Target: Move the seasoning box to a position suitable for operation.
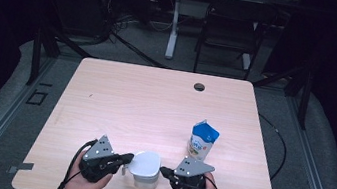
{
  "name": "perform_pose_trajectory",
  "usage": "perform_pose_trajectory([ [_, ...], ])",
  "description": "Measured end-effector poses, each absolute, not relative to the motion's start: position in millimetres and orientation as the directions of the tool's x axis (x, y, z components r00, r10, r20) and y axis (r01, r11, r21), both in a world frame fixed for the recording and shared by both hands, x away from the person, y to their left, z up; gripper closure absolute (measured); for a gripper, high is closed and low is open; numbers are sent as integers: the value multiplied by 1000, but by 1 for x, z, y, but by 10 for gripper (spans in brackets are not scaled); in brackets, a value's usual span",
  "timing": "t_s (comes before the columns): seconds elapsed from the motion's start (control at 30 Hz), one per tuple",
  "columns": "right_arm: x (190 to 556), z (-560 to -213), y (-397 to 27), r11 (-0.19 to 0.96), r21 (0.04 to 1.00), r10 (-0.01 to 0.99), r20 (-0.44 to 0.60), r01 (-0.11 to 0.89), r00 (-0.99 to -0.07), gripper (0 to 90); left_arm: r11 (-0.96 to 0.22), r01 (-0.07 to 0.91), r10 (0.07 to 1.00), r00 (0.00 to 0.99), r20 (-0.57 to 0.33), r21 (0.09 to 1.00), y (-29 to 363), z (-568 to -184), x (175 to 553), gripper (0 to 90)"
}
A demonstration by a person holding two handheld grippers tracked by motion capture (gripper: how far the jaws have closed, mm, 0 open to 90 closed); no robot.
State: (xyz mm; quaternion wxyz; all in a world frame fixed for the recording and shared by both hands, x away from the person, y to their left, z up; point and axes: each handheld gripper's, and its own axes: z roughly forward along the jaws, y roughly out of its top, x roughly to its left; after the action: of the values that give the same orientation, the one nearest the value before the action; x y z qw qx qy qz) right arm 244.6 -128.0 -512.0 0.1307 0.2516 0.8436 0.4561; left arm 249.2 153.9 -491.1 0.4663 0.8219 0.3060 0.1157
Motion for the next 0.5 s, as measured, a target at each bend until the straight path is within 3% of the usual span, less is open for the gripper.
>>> perform_pose_trajectory([
  [0.5, 243, -510, -125, 456, 839, 537, 8, 298, -844, 899, -382, 395, 613, 785, -90, 836, 155, -491, 249, 900],
])
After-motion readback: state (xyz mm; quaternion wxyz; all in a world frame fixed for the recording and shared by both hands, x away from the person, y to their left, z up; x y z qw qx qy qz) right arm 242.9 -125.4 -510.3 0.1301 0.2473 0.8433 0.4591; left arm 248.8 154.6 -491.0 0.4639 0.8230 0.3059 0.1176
